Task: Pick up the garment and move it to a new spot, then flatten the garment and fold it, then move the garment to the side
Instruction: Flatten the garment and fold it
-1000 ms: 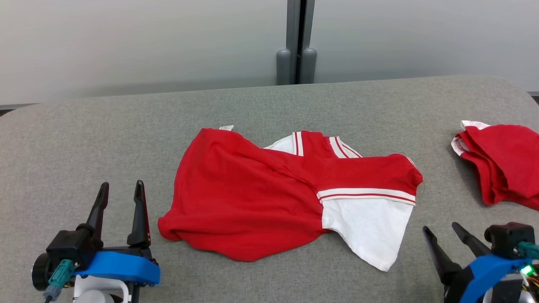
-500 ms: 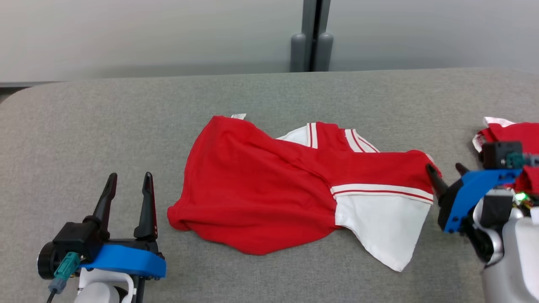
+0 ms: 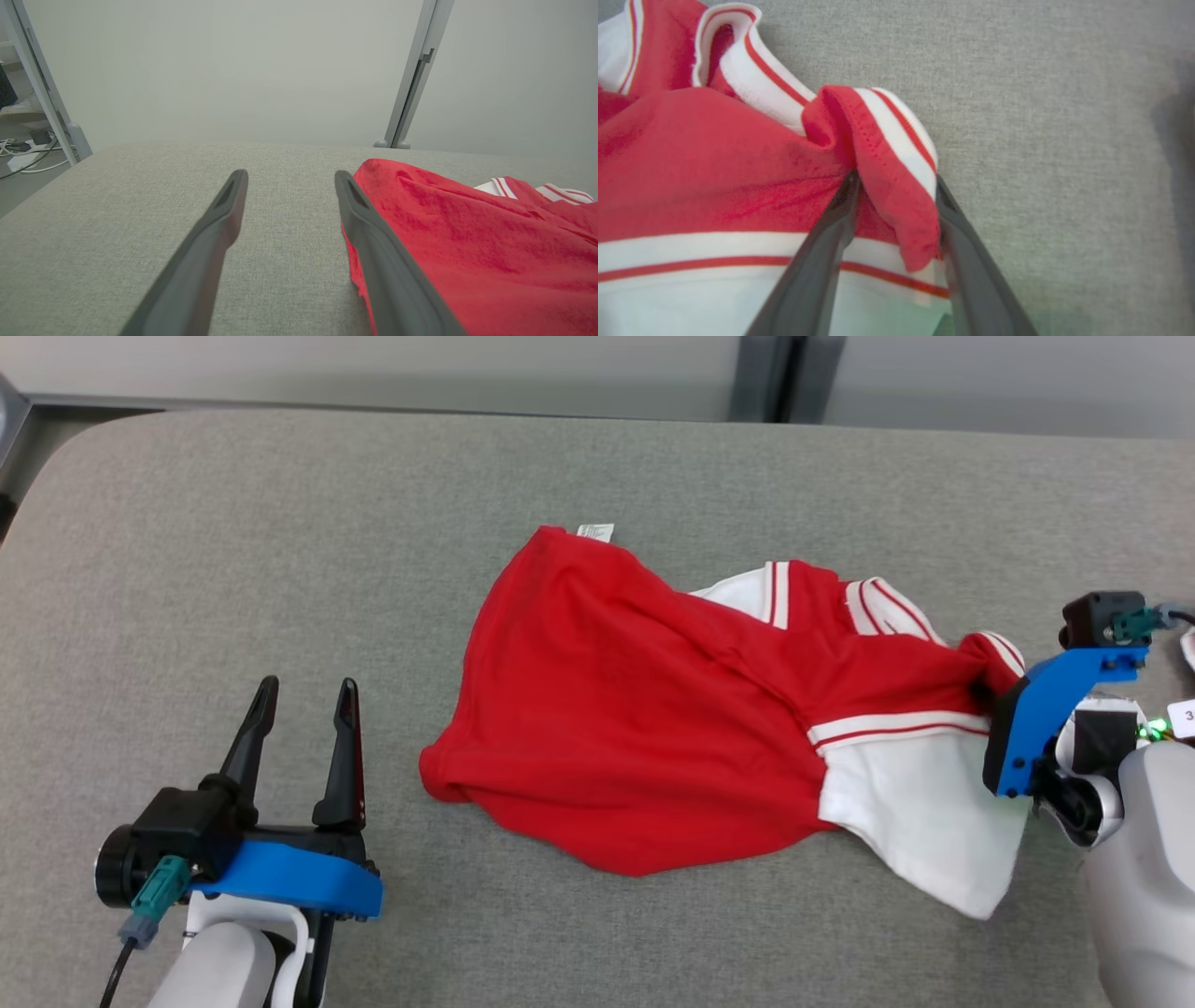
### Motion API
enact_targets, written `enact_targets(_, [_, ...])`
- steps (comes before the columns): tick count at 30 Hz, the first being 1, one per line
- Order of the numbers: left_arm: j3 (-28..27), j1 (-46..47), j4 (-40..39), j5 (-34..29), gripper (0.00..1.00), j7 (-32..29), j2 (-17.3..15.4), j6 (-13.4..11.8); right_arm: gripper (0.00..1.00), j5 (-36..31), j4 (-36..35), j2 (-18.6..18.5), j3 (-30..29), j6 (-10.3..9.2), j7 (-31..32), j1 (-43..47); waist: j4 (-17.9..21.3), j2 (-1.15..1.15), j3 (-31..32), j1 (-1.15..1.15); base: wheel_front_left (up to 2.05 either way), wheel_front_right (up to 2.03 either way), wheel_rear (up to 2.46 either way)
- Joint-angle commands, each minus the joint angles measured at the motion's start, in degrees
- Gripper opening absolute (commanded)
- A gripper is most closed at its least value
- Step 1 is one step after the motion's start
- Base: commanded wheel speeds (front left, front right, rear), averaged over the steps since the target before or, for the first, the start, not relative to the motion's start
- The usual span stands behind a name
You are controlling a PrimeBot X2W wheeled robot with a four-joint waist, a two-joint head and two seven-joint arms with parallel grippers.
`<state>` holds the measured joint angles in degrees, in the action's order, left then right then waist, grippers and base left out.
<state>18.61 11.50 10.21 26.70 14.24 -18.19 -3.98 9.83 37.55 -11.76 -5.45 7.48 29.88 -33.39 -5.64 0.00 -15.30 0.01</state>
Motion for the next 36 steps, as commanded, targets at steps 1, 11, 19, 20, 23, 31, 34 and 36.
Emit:
enact_targets(1, [-0.1, 1.3, 0.0, -0.3, 1.00, 0.3, 0.0, 0.3, 0.00, 0.3, 1.2, -0.2, 0.5, 0.03, -1.2, -1.1, -1.1, 0.00, -1.2, -0.01, 0.00, 0.00, 0.00])
enact_targets(11, [0.1, 3.0, 1.6, -0.6, 1.00, 0.6, 0.8, 0.6, 1.00, -3.0, 6.5, -0.9, -1.2, 0.02, -14.6, -6.9, -2.4, 0.00, -0.9, -0.01, 0.00, 0.00, 0.00])
enact_targets(19, [-0.6, 0.4, 3.4, -0.2, 1.00, 0.9, 1.0, 0.2, 1.00, -1.3, 2.8, -0.9, 0.8, 0.02, -28.2, -1.8, -0.5, 0.00, 3.7, -0.01, 0.00, 0.00, 0.00])
enact_targets(20, [-0.7, 0.0, 3.6, -0.1, 1.00, 0.9, 1.0, 0.1, 1.00, -0.9, 1.1, -0.8, 1.2, 0.02, -30.1, -0.4, 0.0, 0.00, 4.5, -0.01, 0.00, 0.00, 0.00])
enact_targets(23, [-1.3, -1.3, 4.0, 0.3, 1.00, 0.9, 0.8, -0.1, 1.00, -0.3, -4.6, -0.5, 2.9, 0.03, -34.2, 5.1, 1.5, 0.00, 6.7, -0.01, 0.00, 0.00, 0.00])
enact_targets(31, [-2.9, -4.8, 4.5, 1.3, 1.00, 1.0, 0.3, -0.7, 1.00, -2.0, -21.9, 2.8, 4.7, 0.03, -36.8, 21.6, 5.4, 0.00, 10.7, -0.01, 0.00, 0.00, 0.00])
enact_targets(34, [-3.3, -5.7, 4.7, 1.5, 1.00, 1.0, 0.4, -0.9, 1.00, -2.6, -26.9, 4.6, 4.6, 0.03, -35.9, 26.8, 6.3, 0.00, 11.6, -0.01, 0.00, 0.00, 0.00])
enact_targets(36, [-3.3, -6.2, 4.7, 1.6, 1.00, 1.0, 0.6, -1.1, 1.00, -2.4, -29.3, 5.9, 4.0, 0.03, -35.1, 29.6, 6.7, 0.00, 12.1, -0.01, 0.00, 0.00, 0.00])
